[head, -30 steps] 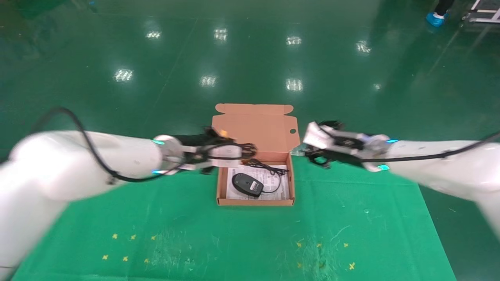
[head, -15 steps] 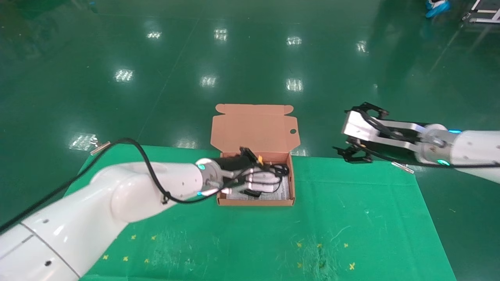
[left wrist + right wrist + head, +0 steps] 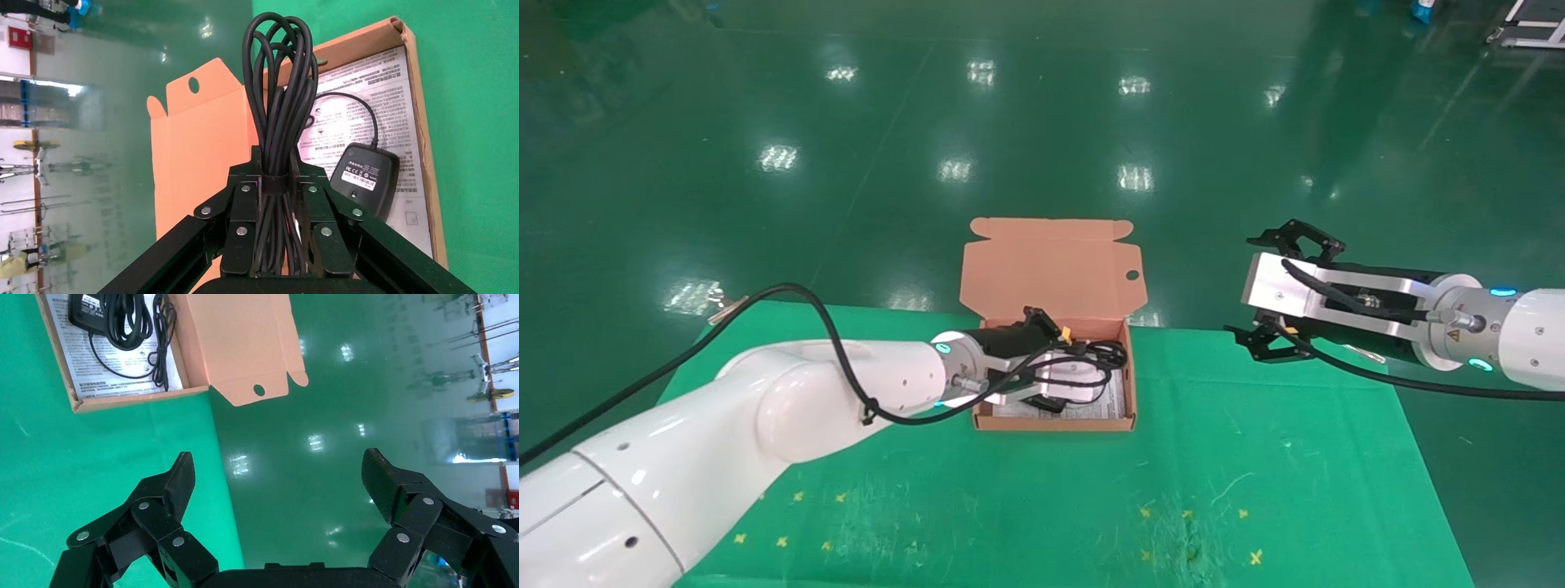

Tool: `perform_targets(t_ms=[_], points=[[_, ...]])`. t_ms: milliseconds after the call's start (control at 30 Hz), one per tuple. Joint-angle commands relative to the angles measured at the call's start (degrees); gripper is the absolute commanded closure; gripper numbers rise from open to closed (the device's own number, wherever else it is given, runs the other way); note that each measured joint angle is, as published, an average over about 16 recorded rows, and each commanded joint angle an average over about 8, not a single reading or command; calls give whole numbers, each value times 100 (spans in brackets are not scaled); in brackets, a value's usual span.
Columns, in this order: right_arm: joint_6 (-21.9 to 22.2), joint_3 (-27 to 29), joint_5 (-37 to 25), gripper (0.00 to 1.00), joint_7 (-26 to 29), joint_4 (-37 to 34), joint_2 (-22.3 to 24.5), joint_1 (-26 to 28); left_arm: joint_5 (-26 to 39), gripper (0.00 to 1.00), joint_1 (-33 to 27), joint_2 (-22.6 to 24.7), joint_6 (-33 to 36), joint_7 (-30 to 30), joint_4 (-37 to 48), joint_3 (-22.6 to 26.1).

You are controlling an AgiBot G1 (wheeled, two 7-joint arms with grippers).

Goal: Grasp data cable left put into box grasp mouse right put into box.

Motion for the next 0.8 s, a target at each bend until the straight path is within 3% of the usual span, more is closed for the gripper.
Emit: perform_targets(t_ms=[33, 433, 800], points=[[4, -1, -2, 0, -6, -9, -5, -3, 4, 0, -4, 0, -2, 6, 3, 1], [66, 29, -80, 0, -95, -77, -160, 181, -8, 0, -379, -382, 67, -513, -424, -188], [-231, 42, -266, 0, -204, -199, -312, 543, -26, 0, -611, -587, 151, -715, -792, -342]])
